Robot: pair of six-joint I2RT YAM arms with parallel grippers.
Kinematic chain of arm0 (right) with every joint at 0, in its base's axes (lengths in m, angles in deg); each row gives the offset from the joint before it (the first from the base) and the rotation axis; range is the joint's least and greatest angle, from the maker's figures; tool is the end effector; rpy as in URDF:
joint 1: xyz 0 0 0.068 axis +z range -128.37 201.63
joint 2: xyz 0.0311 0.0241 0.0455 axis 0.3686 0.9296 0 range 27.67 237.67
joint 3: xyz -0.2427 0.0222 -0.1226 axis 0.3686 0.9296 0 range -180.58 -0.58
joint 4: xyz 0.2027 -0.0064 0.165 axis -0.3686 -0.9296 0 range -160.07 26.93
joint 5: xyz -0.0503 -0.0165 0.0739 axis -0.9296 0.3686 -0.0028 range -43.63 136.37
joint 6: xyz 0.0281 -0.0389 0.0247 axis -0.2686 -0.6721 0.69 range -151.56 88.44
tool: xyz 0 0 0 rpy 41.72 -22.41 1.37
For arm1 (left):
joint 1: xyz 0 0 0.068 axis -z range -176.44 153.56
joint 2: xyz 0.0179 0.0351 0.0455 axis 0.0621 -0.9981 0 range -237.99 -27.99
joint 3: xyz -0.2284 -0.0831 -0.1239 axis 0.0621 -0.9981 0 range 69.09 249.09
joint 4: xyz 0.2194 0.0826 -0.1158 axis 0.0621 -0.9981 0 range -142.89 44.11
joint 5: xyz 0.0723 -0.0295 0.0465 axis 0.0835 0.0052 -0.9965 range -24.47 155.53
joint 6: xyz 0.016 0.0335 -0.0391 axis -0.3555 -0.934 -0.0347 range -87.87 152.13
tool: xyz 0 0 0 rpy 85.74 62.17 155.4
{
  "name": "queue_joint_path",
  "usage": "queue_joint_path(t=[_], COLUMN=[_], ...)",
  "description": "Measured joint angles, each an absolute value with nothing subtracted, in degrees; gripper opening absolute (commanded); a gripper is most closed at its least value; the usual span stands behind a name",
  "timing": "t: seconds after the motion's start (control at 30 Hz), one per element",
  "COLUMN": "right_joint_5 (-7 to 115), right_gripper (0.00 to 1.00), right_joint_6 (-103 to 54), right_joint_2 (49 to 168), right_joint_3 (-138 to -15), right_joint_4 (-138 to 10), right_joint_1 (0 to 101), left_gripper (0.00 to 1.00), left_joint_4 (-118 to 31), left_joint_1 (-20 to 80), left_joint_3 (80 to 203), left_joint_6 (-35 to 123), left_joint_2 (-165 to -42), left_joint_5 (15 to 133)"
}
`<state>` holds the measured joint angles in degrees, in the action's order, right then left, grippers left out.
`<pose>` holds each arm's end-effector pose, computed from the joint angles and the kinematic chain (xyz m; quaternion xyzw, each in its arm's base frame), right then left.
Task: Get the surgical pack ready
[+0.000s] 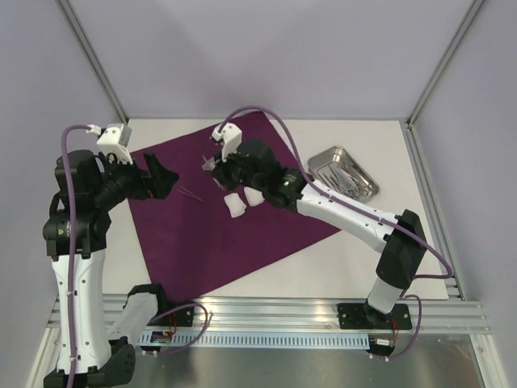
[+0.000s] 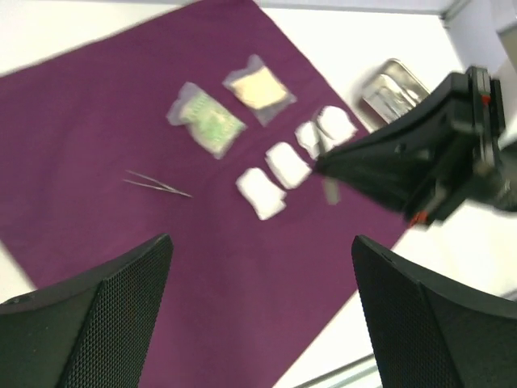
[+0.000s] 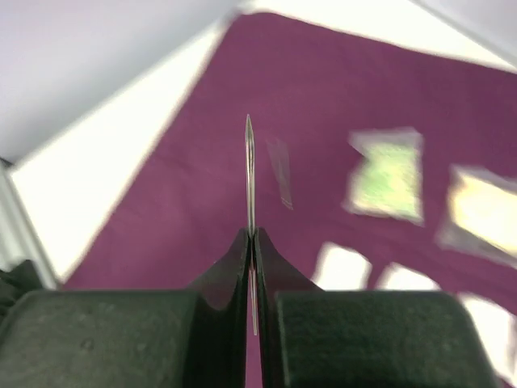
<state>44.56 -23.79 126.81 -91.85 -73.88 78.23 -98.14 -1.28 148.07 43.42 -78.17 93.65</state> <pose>0.2304 0.3472 0.3649 -0.3274 0.7436 0.2997 0.5001 0.1344 -0.0054 0.4450 0.0182 0.8217 -0.2327 0.5200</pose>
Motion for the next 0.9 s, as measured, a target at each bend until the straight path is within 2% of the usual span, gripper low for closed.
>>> queue_joint_path(t=[0.2, 0.4, 0.6, 0.9], right_joint_5=[46.92, 42.53, 39.14, 35.78], right_gripper=[0.0, 0.01, 0.0, 0.01], right_joint_6=[-33.56, -47.35, -56.29, -63.9], right_joint_2=[125.69, 127.99, 138.46, 147.46], right_joint_3=[-91.13, -91.17, -93.73, -98.23], right_joint_4=[-88.33, -99.8, -104.44, -106.25], right_joint_1=[58.51, 39.43, 31.69, 29.12], left_gripper=[1.0, 1.0, 1.0, 1.0], left_joint_4=[-102.97, -104.74, -105.09, -104.81], left_joint_1=[-1.28, -1.28, -1.28, -1.28], left_joint_3=[152.55, 145.34, 139.94, 139.3], left_joint_6=[36.17, 30.22, 27.79, 26.26], left_joint_2=[-78.65, -79.3, -82.17, -84.46], left_joint_5=[84.01, 79.07, 76.84, 75.51])
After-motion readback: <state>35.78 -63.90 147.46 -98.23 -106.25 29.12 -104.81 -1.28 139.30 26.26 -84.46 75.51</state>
